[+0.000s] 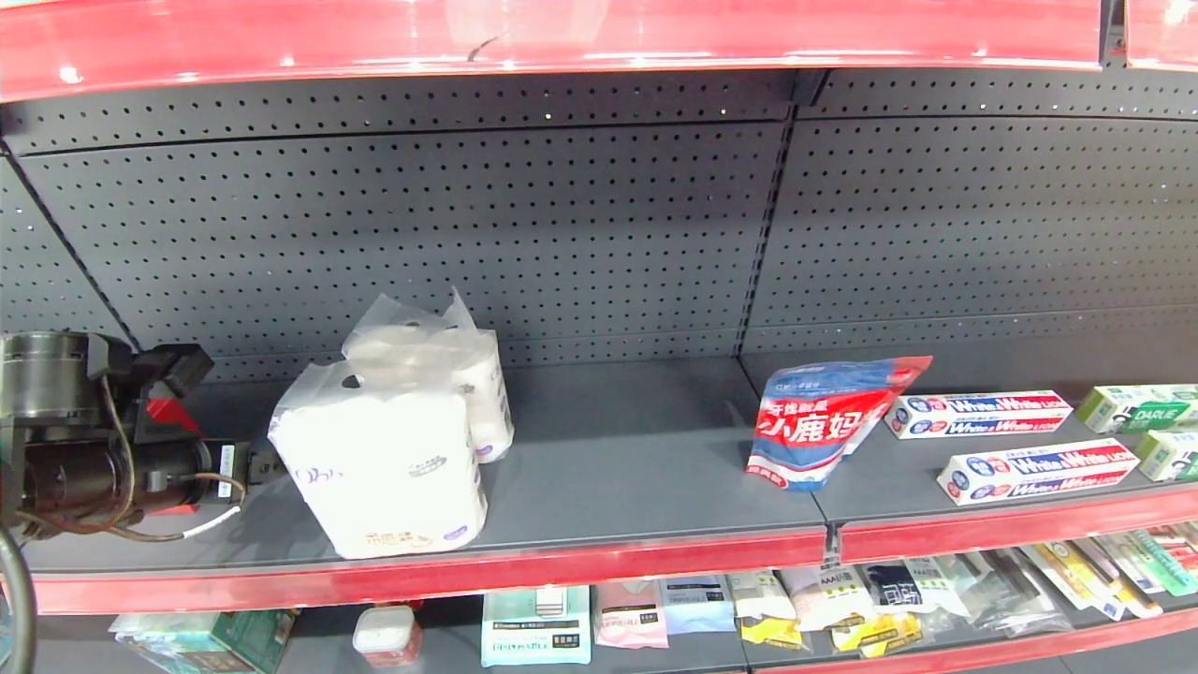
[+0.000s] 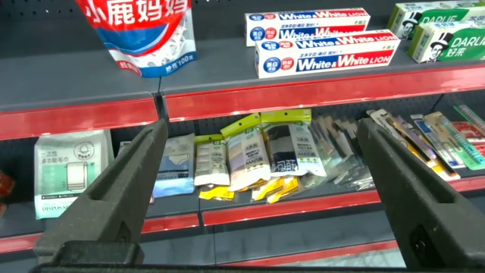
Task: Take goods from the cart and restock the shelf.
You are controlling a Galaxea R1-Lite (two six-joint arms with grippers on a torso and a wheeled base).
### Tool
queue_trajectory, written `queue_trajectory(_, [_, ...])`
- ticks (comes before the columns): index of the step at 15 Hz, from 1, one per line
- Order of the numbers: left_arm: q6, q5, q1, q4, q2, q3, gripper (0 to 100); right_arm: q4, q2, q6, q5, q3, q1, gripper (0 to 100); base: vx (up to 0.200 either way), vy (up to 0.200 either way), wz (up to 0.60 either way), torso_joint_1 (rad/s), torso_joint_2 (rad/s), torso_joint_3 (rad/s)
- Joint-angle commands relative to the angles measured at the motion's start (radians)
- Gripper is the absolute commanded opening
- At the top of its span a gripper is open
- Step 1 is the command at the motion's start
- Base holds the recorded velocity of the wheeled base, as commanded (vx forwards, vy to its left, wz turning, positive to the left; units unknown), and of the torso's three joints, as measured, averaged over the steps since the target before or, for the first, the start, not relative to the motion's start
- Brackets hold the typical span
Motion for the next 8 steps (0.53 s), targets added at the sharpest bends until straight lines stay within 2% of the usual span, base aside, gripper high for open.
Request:
queue_trajectory(1, [0.000, 0.000, -0.007, -0.002, -0.005, 0.000, 100, 0.000, 0.002, 0.000, 0.000, 0.000, 0.000, 100, 0.000, 0.000, 0.00, 0.000, 0.00, 0.000])
queue_trajectory(8, [0.000, 0.000, -0.014, 0.000, -0.013, 0.005, 100, 0.000, 0.002, 0.000, 0.000, 0.000, 0.000, 100, 0.000, 0.000, 0.00, 0.000, 0.00, 0.000])
